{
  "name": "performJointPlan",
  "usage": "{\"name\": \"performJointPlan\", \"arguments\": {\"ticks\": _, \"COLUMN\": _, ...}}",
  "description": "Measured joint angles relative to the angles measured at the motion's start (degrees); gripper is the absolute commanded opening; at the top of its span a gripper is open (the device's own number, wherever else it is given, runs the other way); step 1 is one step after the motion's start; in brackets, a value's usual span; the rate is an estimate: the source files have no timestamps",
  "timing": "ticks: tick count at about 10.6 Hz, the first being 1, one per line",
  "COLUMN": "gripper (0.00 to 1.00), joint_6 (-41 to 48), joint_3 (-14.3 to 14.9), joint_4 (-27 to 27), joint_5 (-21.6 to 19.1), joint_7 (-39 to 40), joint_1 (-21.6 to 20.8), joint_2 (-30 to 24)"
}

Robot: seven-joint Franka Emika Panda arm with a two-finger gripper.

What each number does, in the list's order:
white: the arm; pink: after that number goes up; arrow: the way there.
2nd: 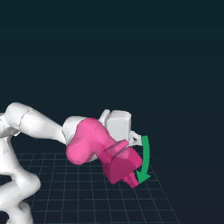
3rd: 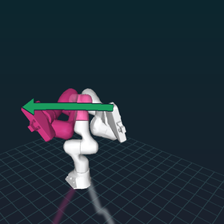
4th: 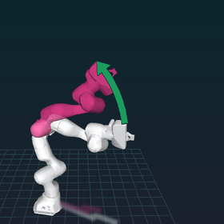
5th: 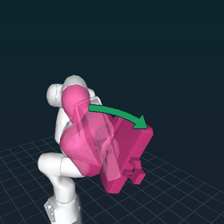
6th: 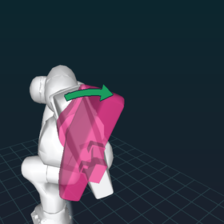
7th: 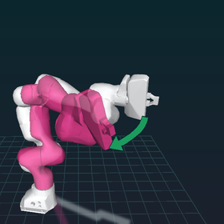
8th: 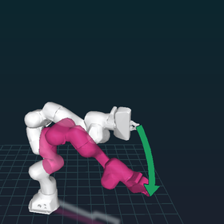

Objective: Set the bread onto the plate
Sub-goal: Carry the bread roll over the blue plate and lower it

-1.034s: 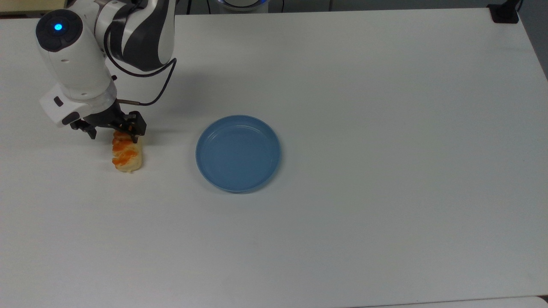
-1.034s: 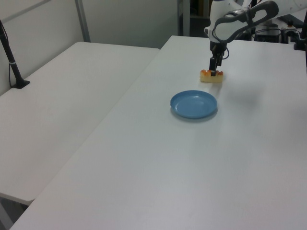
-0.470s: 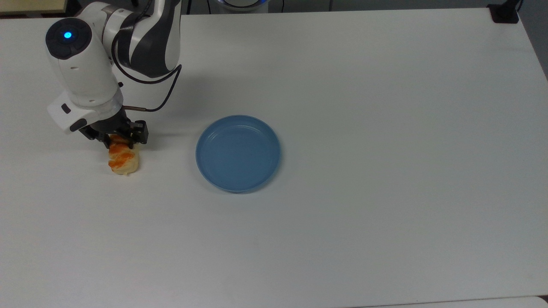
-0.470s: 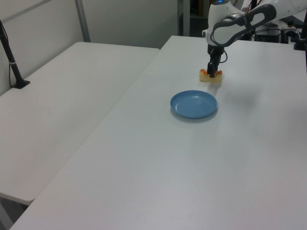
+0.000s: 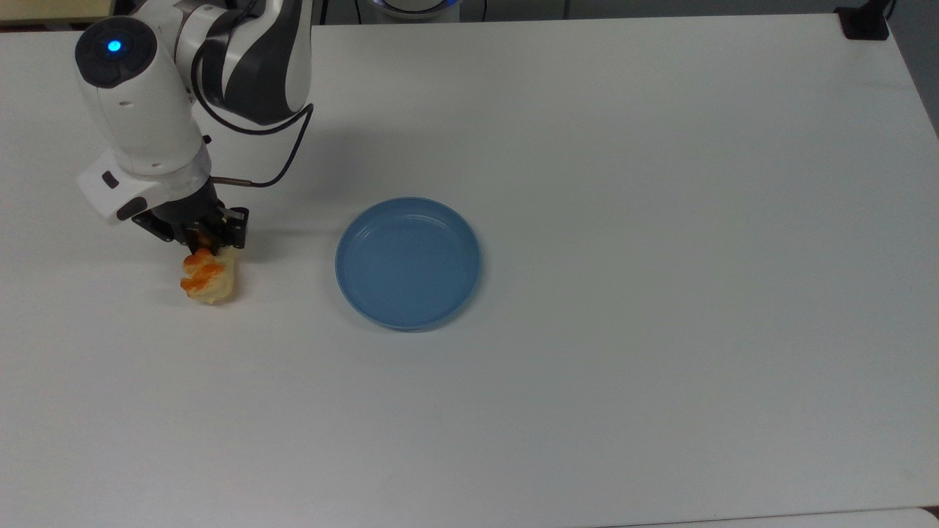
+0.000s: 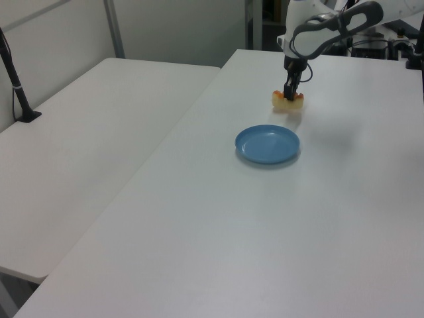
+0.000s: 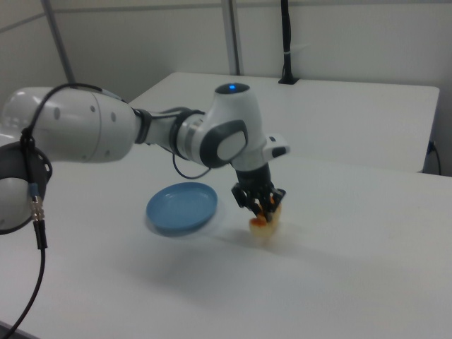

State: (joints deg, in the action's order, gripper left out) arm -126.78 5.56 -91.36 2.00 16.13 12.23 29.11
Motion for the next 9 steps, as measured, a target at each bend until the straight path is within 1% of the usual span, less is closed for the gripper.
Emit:
{"name": "performJointPlan", "arguments": {"ticks": 2, "gripper": 0.20, "joint_6": 4.4, "joint_3": -1.2, "joint_4": 0.3, "joint_5": 0.0, "joint_7": -1.8, "joint_1": -1.8, "joint_2": -2.9}}
{"name": "performJointPlan", "arguments": {"ticks": 4, "gripper": 0.20, "joint_6": 7.9, "joint_3": -2.0, "joint_4": 0.4, "joint_5": 0.0, "joint_7": -6.2, "joint_1": -6.2, "joint_2": -5.6}}
{"name": "performJointPlan", "arguments": {"ticks": 7, "gripper": 0.22, "joint_6": 9.0, "joint_3": -2.4, "joint_4": -0.5, "joint_5": 0.0, "joint_7": -14.5, "joint_1": -14.3, "joint_2": -5.9}}
{"name": "performJointPlan", "arguments": {"ticks": 8, "gripper": 0.23, "joint_6": 9.0, "joint_3": -2.4, "joint_4": -1.1, "joint_5": 0.0, "joint_7": -16.1, "joint_1": -16.1, "joint_2": -5.7}}
{"name": "performJointPlan", "arguments": {"ticks": 9, "gripper": 0.26, "joint_6": 9.0, "joint_3": -2.4, "joint_4": -1.6, "joint_5": 0.0, "joint_7": -17.6, "joint_1": -17.6, "joint_2": -5.3}}
